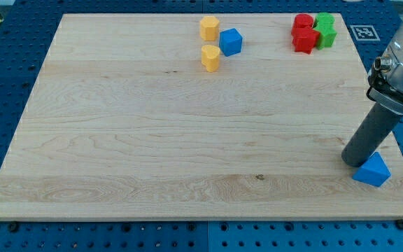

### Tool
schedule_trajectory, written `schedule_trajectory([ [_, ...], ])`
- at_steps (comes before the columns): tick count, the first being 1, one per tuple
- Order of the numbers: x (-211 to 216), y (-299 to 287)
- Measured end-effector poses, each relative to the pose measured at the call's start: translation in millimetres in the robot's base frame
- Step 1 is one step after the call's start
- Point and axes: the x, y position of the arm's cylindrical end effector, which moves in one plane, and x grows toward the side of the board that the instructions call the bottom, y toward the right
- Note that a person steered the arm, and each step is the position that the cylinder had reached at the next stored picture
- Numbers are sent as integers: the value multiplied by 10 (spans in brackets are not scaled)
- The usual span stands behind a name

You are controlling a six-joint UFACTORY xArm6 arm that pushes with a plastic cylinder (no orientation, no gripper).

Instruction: Slide the yellow heart left to the blue triangle

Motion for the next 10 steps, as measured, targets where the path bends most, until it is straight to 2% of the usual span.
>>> schedule_trajectory([
  [1,-236,-172],
  [2,-504,-617],
  [4,-981,-2095],
  [5,-1389,-2846],
  [6,-1936,-3325],
  [7,-2308,-3390],
  [8,-2183,-2958],
  [9,-1719,-2130],
  [10,-1559,-1684],
])
